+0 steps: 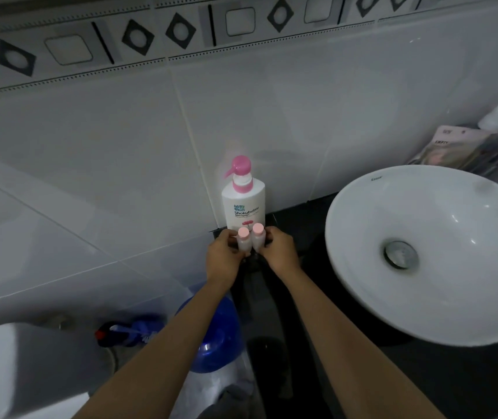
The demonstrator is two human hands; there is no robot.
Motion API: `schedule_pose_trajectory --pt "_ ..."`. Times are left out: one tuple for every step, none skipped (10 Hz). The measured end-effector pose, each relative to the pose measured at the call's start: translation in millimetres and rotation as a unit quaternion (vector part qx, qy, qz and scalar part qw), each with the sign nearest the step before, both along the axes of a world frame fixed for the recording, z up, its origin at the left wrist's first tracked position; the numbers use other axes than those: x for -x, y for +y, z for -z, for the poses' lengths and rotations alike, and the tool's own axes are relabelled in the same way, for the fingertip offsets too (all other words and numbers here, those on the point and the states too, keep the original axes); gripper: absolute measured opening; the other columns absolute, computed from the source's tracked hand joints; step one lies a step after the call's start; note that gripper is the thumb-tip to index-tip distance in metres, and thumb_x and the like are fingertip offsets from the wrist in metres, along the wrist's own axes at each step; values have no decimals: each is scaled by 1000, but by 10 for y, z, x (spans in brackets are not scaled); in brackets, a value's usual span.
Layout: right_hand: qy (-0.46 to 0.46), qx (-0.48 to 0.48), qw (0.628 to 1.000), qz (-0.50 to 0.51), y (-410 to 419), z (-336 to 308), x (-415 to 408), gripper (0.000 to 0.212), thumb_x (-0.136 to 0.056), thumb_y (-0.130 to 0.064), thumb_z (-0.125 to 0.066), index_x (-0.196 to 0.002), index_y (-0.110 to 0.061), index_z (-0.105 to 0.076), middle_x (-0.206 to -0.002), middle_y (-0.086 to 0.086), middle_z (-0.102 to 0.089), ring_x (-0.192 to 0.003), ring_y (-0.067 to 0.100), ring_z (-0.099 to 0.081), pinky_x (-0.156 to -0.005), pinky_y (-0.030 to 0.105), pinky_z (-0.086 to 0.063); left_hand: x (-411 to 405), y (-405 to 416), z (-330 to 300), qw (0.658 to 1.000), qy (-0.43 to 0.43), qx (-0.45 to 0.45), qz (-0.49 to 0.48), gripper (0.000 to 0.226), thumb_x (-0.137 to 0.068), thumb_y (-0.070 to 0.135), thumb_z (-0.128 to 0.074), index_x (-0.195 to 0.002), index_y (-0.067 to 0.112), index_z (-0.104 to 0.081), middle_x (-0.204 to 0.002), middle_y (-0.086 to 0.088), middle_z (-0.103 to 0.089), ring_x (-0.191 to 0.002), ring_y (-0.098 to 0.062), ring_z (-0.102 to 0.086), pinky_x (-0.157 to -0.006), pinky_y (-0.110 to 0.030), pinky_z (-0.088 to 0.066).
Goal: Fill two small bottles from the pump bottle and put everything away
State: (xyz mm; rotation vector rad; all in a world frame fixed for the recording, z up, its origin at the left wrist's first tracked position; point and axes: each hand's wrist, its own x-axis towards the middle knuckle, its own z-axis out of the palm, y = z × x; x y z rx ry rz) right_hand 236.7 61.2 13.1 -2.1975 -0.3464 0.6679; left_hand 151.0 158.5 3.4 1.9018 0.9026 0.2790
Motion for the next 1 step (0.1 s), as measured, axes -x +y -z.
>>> schedule_pose_trajectory --pt "3 -11 1000 5 -68 7 38 47 -82 -8 -66 -126 -13 -51 -123 13 -62 -113 28 -59 -97 43 -49 39 -11 -7 1000 6 -6 -1 31 -74 5 -76 -100 12 -62 -98 -8 -70 -87 -22 -67 -81 -43 -58"
